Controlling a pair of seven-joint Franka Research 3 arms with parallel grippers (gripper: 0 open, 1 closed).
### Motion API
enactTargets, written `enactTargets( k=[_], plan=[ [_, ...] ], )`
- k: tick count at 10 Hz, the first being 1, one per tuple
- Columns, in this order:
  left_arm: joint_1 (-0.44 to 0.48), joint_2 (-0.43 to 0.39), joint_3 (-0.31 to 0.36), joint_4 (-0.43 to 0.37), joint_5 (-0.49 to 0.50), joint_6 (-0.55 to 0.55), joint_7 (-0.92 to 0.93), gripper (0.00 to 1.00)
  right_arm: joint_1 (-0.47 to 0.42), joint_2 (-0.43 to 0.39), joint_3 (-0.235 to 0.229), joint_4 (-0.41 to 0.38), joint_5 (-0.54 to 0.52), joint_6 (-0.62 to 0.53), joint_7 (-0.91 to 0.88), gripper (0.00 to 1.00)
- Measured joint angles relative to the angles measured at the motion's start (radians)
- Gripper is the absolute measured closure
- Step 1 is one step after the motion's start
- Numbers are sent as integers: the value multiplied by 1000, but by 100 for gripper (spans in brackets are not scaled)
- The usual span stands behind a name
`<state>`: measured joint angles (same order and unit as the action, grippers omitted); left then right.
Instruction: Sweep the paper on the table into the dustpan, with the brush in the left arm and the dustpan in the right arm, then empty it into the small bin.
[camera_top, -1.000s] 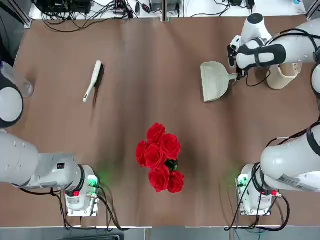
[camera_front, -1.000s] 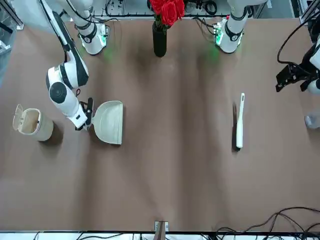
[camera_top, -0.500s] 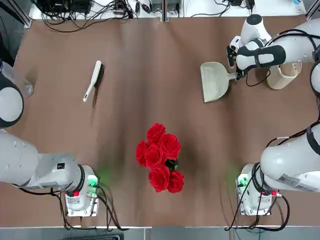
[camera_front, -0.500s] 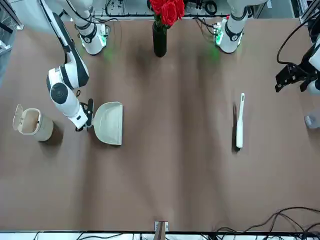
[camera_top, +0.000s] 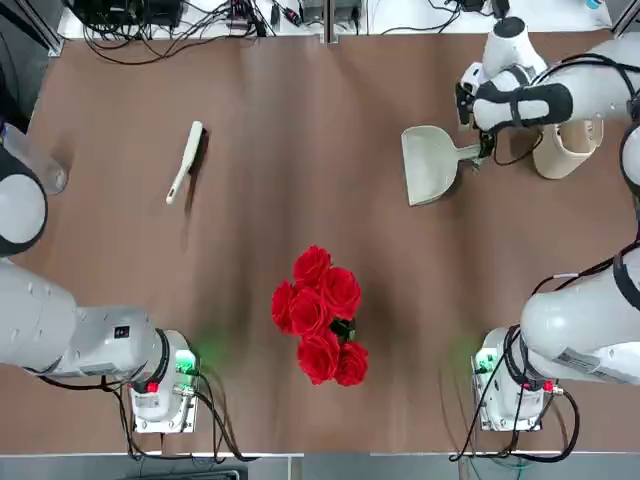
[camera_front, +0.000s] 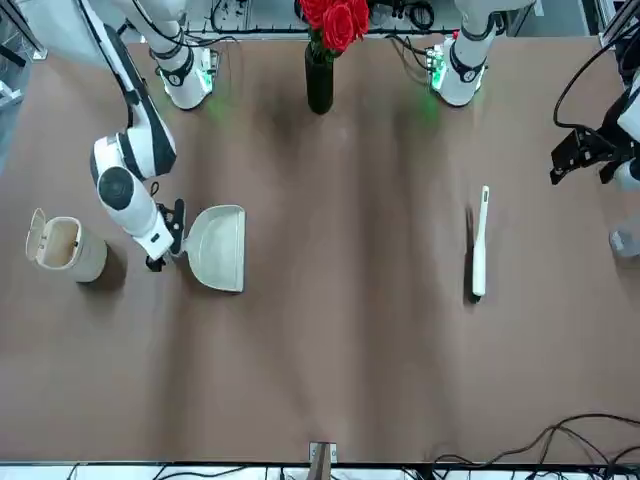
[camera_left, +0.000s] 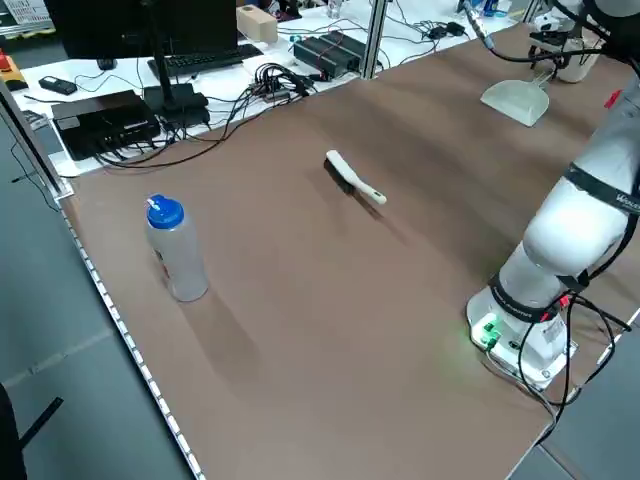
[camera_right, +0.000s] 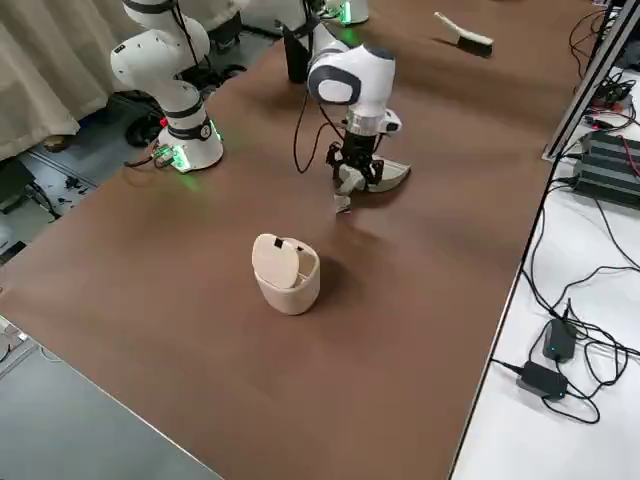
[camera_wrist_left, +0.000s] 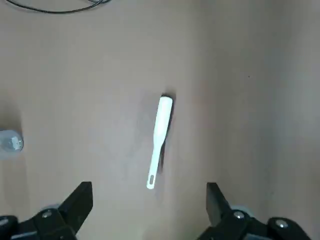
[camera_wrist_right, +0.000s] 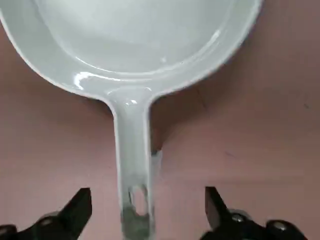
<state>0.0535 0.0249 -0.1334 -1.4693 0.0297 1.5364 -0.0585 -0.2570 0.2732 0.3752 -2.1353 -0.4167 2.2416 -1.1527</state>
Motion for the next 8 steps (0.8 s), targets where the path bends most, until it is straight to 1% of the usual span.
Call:
enactTargets(
  k=[1, 2, 3, 4, 5, 6, 7, 8],
  plan=[
    [0, 0, 0, 0, 0, 0, 0, 0, 0, -5, 1, 71, 0, -85, -2, 0],
    [0, 0, 0, 0, 0, 0, 0, 0, 0, -16, 2, 141, 0, -151, -1, 0],
    [0, 0, 0, 0, 0, 0, 0, 0, 0, -38, -1, 202, 24, -199, 3, 0],
    [0, 0, 0, 0, 0, 0, 0, 0, 2, -65, -17, 258, 83, -249, 13, 0],
    [-1, 1, -1, -1, 0, 0, 0, 0, 6, -88, -52, 322, 146, -314, 27, 0],
    [-1, 2, -1, -1, 0, -1, 0, 0, 9, -99, -86, 400, 177, -388, 50, 0],
    [-1, 4, -1, -2, 0, -1, 0, 0, 12, -102, -100, 484, 186, -470, 110, 0],
    [-1, 6, -2, -3, 0, -1, 0, 0, 18, -105, -101, 551, 189, -541, 204, 3]
  ],
)
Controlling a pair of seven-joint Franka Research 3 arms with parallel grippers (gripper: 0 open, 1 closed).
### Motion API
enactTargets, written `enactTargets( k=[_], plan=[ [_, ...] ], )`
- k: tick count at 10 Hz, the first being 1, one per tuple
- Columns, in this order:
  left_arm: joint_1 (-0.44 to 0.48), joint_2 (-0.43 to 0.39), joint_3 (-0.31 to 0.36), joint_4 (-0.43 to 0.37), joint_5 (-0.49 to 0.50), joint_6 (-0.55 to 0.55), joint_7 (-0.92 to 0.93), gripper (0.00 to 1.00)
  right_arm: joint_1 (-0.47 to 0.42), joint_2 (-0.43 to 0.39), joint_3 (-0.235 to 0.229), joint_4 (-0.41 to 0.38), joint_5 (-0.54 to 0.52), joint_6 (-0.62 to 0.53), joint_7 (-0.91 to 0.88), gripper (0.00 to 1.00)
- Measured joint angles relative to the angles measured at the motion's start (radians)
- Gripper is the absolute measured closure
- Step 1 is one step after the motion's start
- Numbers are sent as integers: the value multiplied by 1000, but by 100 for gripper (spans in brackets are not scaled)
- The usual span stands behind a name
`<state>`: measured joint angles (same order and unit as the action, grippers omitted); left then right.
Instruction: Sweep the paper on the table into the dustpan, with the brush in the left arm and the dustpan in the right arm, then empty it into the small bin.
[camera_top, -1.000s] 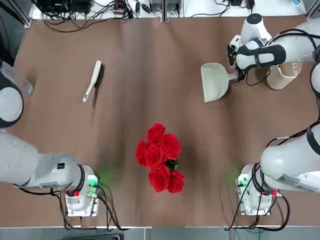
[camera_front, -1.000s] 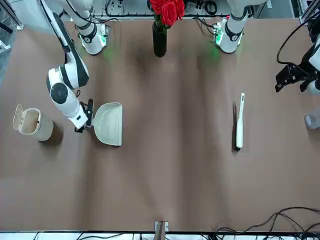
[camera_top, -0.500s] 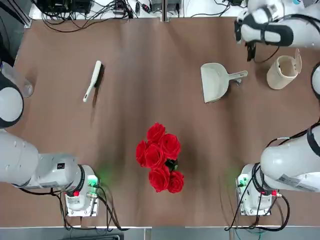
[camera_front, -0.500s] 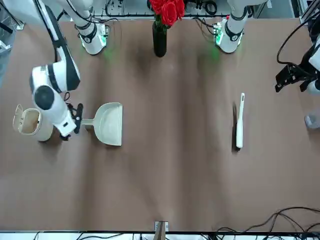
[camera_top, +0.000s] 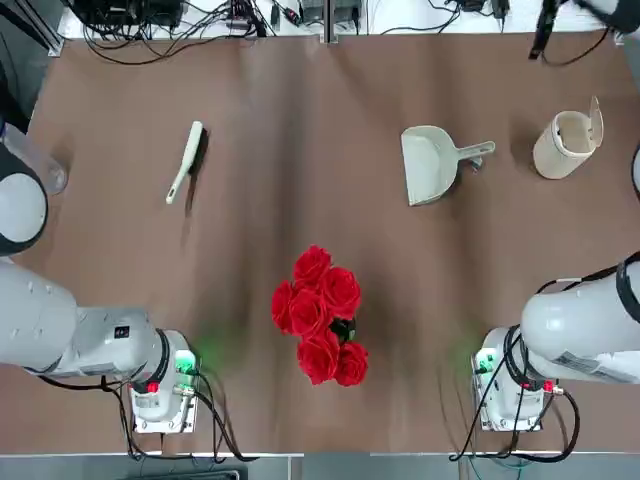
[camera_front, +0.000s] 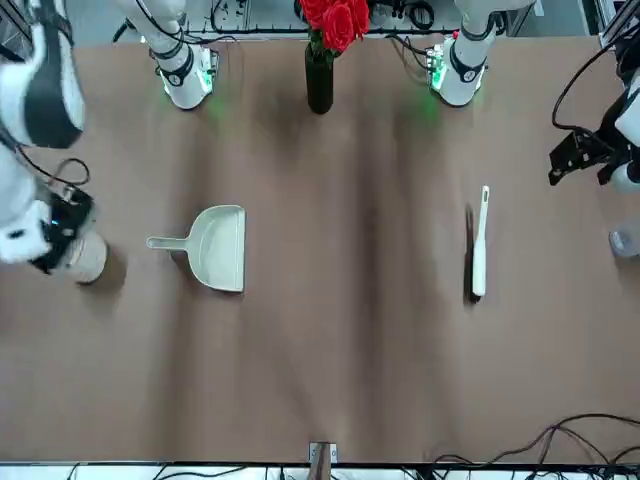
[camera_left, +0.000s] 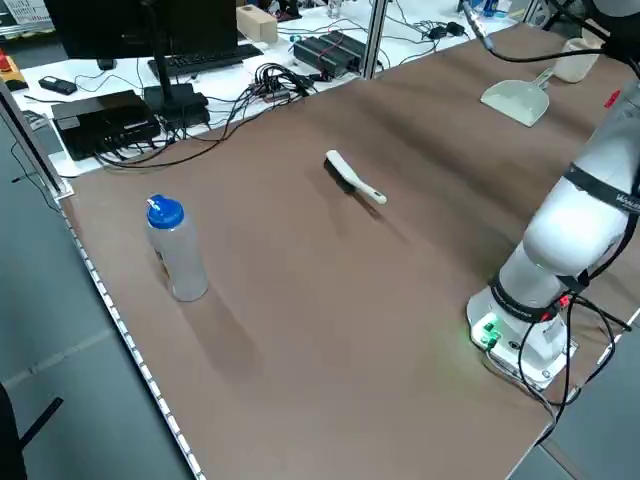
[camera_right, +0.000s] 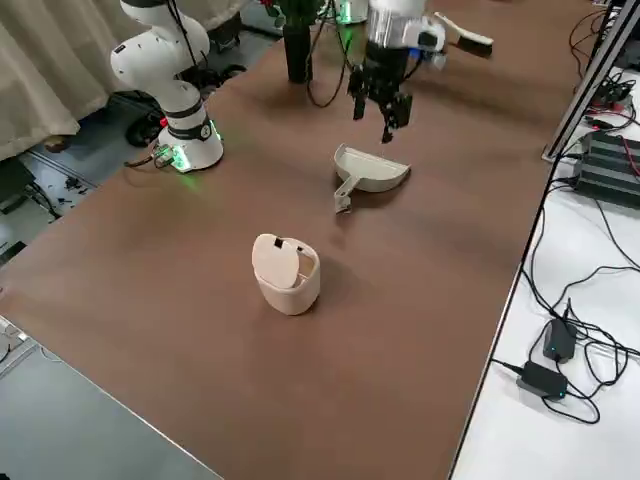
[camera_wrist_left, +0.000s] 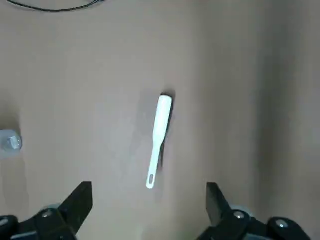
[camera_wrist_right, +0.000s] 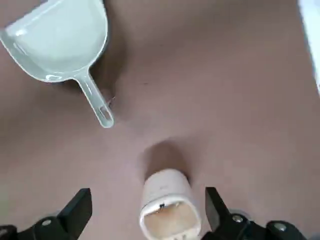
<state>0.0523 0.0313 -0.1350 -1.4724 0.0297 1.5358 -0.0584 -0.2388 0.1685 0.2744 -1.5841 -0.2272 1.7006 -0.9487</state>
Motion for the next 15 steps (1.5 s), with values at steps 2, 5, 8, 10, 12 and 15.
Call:
enactTargets(
  k=[2, 5, 8, 10, 12, 15],
  plan=[
    [1, 6, 0, -1, 0, 0, 0, 0, 29, -6, 0, 94, 7, -80, 222, 4],
    [1, 6, 0, -1, 0, 0, 0, 0, 89, -31, -12, 168, 50, -165, 611, 0],
    [0, 7, 0, -1, 0, 0, 0, 0, 149, -127, -81, 168, 84, -244, 873, 0],
    [-1, 7, 0, -1, 0, 0, 0, 0, 180, -201, -205, 97, 184, -245, 883, 0],
    [-2, 7, -1, -1, 0, 0, 0, 0, 176, -238, -246, 19, 206, -215, 883, 0],
    [0, 7, -1, -1, 0, 0, 0, 0, 176, -241, -247, -1, 207, -206, 892, 0]
  ],
)
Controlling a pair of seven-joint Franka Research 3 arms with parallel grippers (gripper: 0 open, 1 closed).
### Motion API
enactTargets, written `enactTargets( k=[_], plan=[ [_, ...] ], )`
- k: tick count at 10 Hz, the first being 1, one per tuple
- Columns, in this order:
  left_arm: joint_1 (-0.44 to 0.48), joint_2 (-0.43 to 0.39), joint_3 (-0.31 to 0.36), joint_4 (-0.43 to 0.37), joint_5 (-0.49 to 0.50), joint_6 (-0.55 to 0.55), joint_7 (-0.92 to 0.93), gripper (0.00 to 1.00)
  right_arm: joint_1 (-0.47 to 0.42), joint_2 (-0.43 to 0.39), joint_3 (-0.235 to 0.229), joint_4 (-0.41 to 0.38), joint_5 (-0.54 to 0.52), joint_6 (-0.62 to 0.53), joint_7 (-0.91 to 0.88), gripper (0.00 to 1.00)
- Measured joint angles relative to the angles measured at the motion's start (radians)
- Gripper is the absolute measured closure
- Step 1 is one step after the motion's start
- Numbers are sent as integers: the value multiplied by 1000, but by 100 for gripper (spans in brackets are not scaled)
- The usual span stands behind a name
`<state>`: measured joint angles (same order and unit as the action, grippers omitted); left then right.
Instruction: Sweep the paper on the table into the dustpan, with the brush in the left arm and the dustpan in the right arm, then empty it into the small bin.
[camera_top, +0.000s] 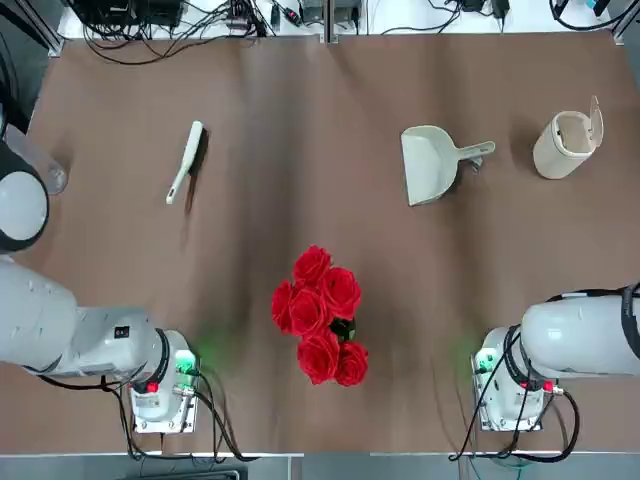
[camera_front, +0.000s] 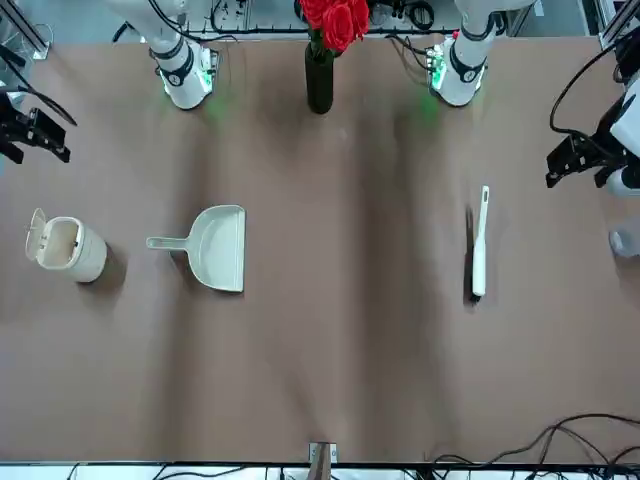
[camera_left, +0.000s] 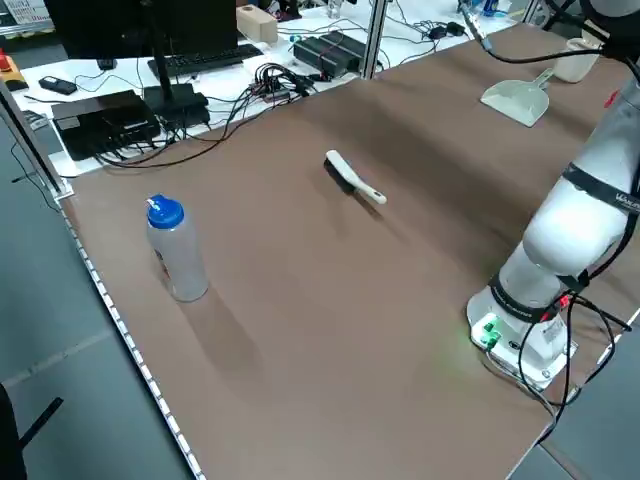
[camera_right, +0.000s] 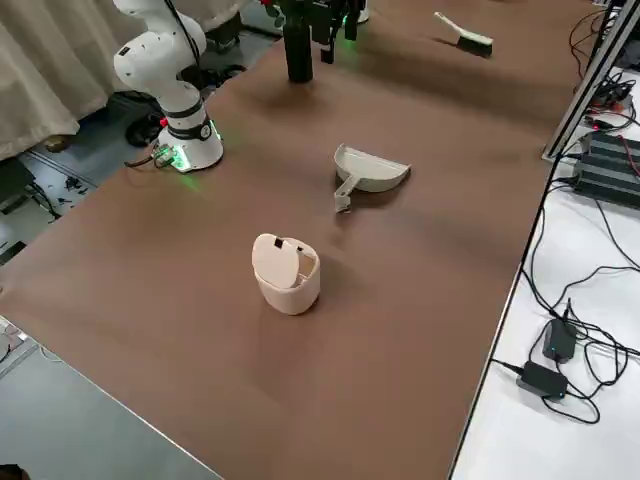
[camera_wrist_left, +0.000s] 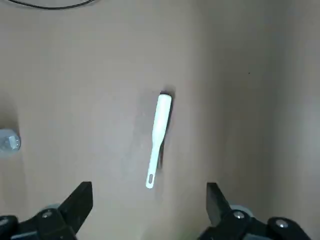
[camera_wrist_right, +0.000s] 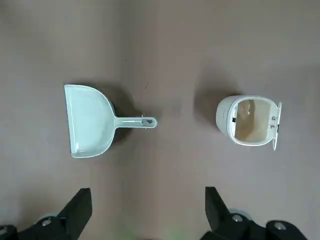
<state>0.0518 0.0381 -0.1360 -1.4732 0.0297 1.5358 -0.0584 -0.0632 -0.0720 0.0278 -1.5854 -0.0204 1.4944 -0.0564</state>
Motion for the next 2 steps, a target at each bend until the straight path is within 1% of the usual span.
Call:
enactTargets(
  k=[2],
  plan=[
    [2, 0, 1, 0, 0, 0, 0, 0, 0, -1, 0, 0, 0, 1, 37, 0]
  ],
)
